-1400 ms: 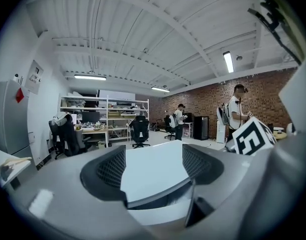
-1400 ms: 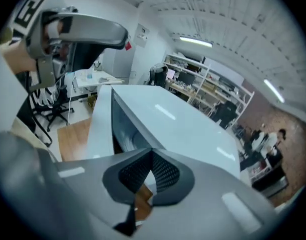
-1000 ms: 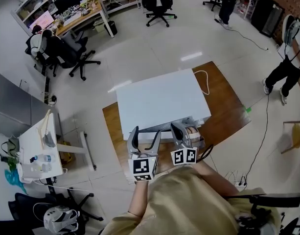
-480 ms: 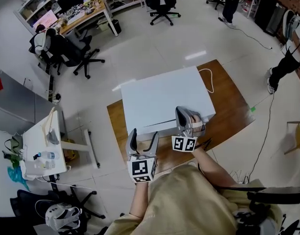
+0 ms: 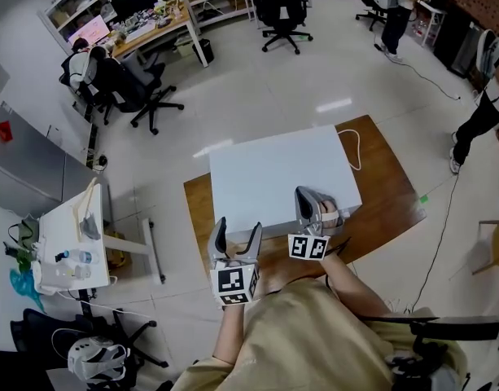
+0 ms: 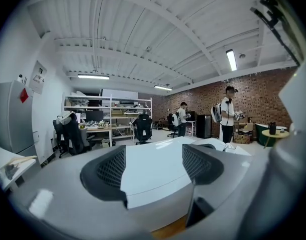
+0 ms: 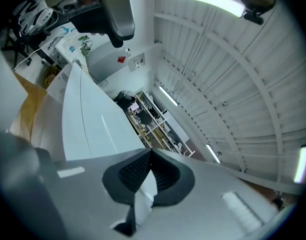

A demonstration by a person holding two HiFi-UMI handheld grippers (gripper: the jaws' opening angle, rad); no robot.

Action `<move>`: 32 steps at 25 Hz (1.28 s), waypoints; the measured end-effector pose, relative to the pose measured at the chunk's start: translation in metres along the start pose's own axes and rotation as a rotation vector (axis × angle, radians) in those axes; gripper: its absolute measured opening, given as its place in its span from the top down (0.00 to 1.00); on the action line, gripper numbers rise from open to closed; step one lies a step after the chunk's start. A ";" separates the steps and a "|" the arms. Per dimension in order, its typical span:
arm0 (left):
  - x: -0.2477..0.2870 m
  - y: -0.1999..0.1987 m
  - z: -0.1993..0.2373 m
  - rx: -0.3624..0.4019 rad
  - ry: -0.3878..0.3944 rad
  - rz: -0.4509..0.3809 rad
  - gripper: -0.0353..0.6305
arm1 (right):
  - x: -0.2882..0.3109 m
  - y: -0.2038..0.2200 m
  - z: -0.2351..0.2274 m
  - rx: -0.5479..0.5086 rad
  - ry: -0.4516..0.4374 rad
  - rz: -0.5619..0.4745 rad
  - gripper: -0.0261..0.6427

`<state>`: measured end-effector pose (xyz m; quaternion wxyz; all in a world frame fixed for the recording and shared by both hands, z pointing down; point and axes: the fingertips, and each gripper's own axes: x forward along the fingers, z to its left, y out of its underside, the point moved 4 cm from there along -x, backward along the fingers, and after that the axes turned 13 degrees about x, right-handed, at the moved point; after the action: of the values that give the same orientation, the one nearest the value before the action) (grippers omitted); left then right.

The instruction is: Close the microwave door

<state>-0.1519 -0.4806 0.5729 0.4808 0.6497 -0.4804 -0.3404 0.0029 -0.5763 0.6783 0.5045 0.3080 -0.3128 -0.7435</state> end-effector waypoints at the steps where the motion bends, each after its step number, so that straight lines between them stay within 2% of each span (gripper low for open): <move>1: 0.000 -0.001 -0.002 0.001 0.006 -0.001 0.41 | 0.000 -0.001 0.001 -0.002 -0.008 0.001 0.95; 4: 0.001 -0.006 -0.003 0.000 0.027 -0.009 0.41 | 0.004 -0.006 0.005 0.008 -0.076 0.045 0.95; 6: 0.000 -0.009 -0.003 0.000 0.036 -0.018 0.41 | 0.006 -0.010 0.004 0.070 -0.152 0.078 0.94; 7: 0.000 -0.011 -0.003 -0.001 0.039 -0.023 0.41 | 0.005 -0.014 -0.001 0.145 -0.185 0.075 0.94; 9: 0.001 -0.017 -0.004 -0.009 0.042 -0.035 0.41 | -0.001 -0.029 -0.025 0.412 -0.238 -0.011 0.93; 10: 0.002 -0.021 -0.004 -0.018 0.043 -0.045 0.41 | -0.005 -0.040 -0.042 0.578 -0.261 -0.089 0.88; 11: 0.002 -0.026 -0.003 -0.027 0.043 -0.057 0.41 | -0.010 -0.054 -0.060 0.725 -0.275 -0.169 0.75; 12: 0.002 -0.030 -0.002 -0.030 0.043 -0.071 0.41 | -0.016 -0.070 -0.078 0.823 -0.278 -0.232 0.59; 13: 0.004 -0.034 0.001 -0.025 0.042 -0.081 0.41 | -0.021 -0.087 -0.094 0.865 -0.275 -0.272 0.45; 14: 0.005 -0.036 0.005 -0.018 0.042 -0.087 0.41 | -0.026 -0.101 -0.107 0.869 -0.266 -0.292 0.39; 16: 0.009 -0.038 0.017 -0.018 0.036 -0.094 0.41 | -0.034 -0.118 -0.126 0.863 -0.236 -0.287 0.33; 18: 0.008 -0.043 0.027 -0.027 0.022 -0.107 0.41 | -0.043 -0.124 -0.133 0.865 -0.222 -0.247 0.34; 20: -0.002 -0.043 0.034 -0.032 0.009 -0.118 0.41 | -0.056 -0.134 -0.129 0.818 -0.221 -0.209 0.35; 23: -0.015 -0.038 0.040 -0.057 0.004 -0.120 0.41 | -0.075 -0.149 -0.121 0.785 -0.218 -0.083 0.35; 24: -0.017 -0.037 0.040 -0.065 0.006 -0.117 0.41 | -0.076 -0.150 -0.121 0.790 -0.214 -0.075 0.36; 27: -0.018 -0.040 0.030 -0.068 0.018 -0.115 0.41 | -0.074 -0.141 -0.126 0.767 -0.197 -0.155 0.36; 32: -0.017 -0.055 0.013 -0.042 0.030 -0.132 0.41 | -0.077 -0.133 -0.136 0.784 -0.188 -0.126 0.36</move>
<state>-0.1527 -0.4642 0.5166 0.4781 0.6749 -0.4218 -0.3715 0.0574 -0.4854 0.5023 0.2713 0.4264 -0.5978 -0.6223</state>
